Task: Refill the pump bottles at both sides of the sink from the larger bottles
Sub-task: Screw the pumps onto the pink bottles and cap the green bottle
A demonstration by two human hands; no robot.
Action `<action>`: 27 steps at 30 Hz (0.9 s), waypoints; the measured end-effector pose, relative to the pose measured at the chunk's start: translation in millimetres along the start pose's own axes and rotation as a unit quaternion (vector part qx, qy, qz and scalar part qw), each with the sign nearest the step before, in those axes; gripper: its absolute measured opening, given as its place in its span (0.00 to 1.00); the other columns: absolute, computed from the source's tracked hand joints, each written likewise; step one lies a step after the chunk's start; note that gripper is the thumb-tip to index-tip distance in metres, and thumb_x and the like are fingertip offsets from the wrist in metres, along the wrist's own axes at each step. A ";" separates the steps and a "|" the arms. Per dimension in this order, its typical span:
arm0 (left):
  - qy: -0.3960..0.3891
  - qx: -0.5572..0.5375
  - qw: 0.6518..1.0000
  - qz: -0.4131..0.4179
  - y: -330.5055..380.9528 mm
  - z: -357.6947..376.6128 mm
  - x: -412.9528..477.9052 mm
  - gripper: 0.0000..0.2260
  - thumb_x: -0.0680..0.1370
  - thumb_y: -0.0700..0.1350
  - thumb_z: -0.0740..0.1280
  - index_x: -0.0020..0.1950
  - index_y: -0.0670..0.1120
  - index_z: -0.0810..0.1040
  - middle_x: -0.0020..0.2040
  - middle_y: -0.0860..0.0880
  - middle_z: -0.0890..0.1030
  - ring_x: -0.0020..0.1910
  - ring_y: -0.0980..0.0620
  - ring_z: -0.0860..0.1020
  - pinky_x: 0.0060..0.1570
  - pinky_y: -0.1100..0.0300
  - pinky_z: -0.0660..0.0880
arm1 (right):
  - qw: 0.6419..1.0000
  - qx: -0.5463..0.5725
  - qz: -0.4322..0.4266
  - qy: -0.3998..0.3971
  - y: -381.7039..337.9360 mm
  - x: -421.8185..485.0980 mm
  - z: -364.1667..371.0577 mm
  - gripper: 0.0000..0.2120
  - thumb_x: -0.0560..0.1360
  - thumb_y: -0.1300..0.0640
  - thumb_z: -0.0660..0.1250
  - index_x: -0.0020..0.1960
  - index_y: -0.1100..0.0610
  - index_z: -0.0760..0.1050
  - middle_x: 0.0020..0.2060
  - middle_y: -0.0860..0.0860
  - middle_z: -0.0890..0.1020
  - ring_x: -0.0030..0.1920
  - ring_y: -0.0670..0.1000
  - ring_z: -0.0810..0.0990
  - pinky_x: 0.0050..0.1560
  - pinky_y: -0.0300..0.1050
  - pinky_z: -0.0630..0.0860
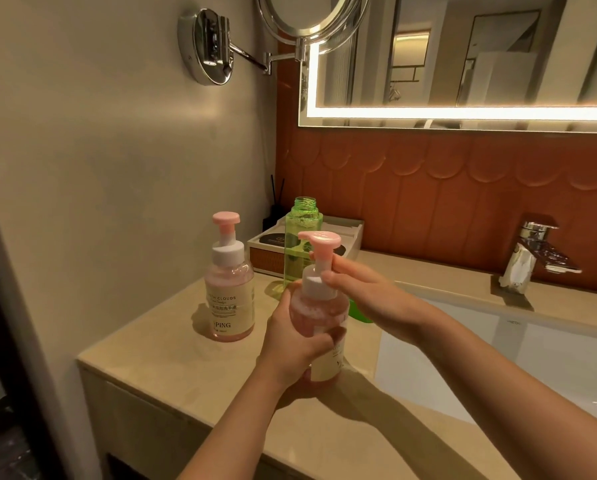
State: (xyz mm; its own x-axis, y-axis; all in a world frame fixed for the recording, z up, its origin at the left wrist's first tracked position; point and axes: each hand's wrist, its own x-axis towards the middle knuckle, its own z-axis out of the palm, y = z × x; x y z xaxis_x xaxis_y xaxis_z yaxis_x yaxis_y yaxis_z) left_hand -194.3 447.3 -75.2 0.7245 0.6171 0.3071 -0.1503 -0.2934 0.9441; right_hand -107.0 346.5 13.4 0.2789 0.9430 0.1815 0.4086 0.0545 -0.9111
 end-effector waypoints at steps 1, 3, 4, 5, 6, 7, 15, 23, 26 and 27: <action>-0.003 0.000 1.000 0.003 1.3 -0.1 -0.6 0.33 0.57 0.49 0.74 0.60 0.58 0.68 0.56 0.53 0.79 0.59 0.52 0.76 0.61 0.47 0.73 | 1.000 -0.021 -0.011 0.008 -1.6 -0.4 -0.2 0.08 0.79 0.51 0.57 0.56 0.42 0.69 0.50 0.39 0.76 0.49 0.40 0.76 0.43 0.30 0.74; -0.004 -0.002 1.000 0.008 1.5 -0.4 -0.4 0.34 0.56 0.51 0.73 0.60 0.60 0.68 0.57 0.52 0.79 0.59 0.51 0.77 0.61 0.47 0.74 | 0.996 -0.058 -0.036 0.057 -3.9 1.7 0.3 0.08 0.75 0.51 0.65 0.54 0.48 0.75 0.48 0.42 0.80 0.49 0.42 0.79 0.43 0.33 0.75; -0.003 -0.002 1.000 0.010 1.7 -0.1 -0.2 0.34 0.56 0.50 0.74 0.60 0.61 0.68 0.57 0.53 0.79 0.59 0.51 0.77 0.61 0.48 0.74 | 0.993 -0.072 -0.044 0.087 -2.9 4.3 0.6 0.10 0.73 0.50 0.68 0.53 0.49 0.76 0.47 0.43 0.80 0.49 0.43 0.79 0.43 0.33 0.75; -0.004 -0.004 1.000 0.012 1.7 0.0 -0.8 0.34 0.57 0.49 0.74 0.60 0.61 0.68 0.57 0.53 0.79 0.59 0.52 0.77 0.61 0.49 0.73 | 0.989 -0.085 -0.048 0.110 -2.8 6.9 2.0 0.12 0.70 0.50 0.71 0.52 0.50 0.76 0.46 0.43 0.80 0.48 0.44 0.79 0.43 0.33 0.74; -0.005 -0.008 1.000 0.013 2.1 -0.2 -0.8 0.34 0.58 0.47 0.74 0.61 0.61 0.68 0.57 0.53 0.79 0.59 0.52 0.77 0.61 0.49 0.73 | 0.986 -0.093 -0.050 0.126 -4.5 10.1 4.3 0.15 0.68 0.50 0.73 0.53 0.50 0.74 0.45 0.42 0.79 0.48 0.43 0.78 0.43 0.33 0.73; -0.005 -0.014 1.000 0.009 1.4 0.0 -1.0 0.34 0.59 0.45 0.74 0.62 0.59 0.68 0.56 0.53 0.80 0.59 0.52 0.77 0.62 0.49 0.73 | 0.984 -0.100 -0.048 0.138 -5.3 13.0 6.8 0.18 0.67 0.50 0.74 0.53 0.50 0.72 0.45 0.42 0.78 0.47 0.43 0.77 0.44 0.34 0.72; 0.002 -0.016 1.000 0.009 0.0 1.2 0.4 0.32 0.65 0.39 0.77 0.63 0.56 0.69 0.55 0.55 0.80 0.59 0.56 0.77 0.60 0.53 0.74 | 0.976 -0.139 -0.012 0.169 1.4 26.5 26.3 0.26 0.68 0.37 0.67 0.58 0.51 0.66 0.50 0.49 0.75 0.54 0.51 0.75 0.54 0.50 0.77; -0.006 0.003 1.000 0.021 -0.6 -0.3 0.7 0.33 0.66 0.39 0.77 0.65 0.58 0.66 0.59 0.56 0.77 0.61 0.54 0.74 0.60 0.56 0.72 | 0.998 -0.044 0.040 -0.024 -10.6 -5.2 -0.7 0.09 0.79 0.51 0.57 0.59 0.45 0.63 0.50 0.40 0.74 0.49 0.42 0.75 0.46 0.32 0.72; -0.007 0.006 1.000 0.027 -0.3 -1.5 0.5 0.33 0.63 0.40 0.75 0.63 0.58 0.67 0.58 0.54 0.78 0.60 0.53 0.75 0.59 0.54 0.74 | 0.991 -0.127 -0.006 0.039 -10.3 -1.8 -3.1 0.13 0.75 0.51 0.66 0.59 0.51 0.74 0.52 0.43 0.79 0.53 0.45 0.78 0.51 0.38 0.76; -0.005 0.004 1.000 0.028 0.1 -1.3 0.6 0.33 0.61 0.41 0.74 0.62 0.58 0.67 0.57 0.54 0.78 0.59 0.53 0.76 0.58 0.55 0.74 | 0.987 -0.143 -0.016 0.068 -9.8 -0.2 -1.6 0.16 0.73 0.51 0.69 0.59 0.53 0.77 0.52 0.44 0.80 0.54 0.46 0.79 0.53 0.40 0.77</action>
State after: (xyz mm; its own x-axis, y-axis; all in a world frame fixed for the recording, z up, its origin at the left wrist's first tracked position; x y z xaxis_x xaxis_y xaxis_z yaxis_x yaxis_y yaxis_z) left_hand -194.8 448.7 -74.7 0.7213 0.5926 0.3584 -0.1853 -0.3336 0.9243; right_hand -109.6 345.2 22.8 0.3683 0.8884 0.2741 0.6425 -0.0301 -0.7657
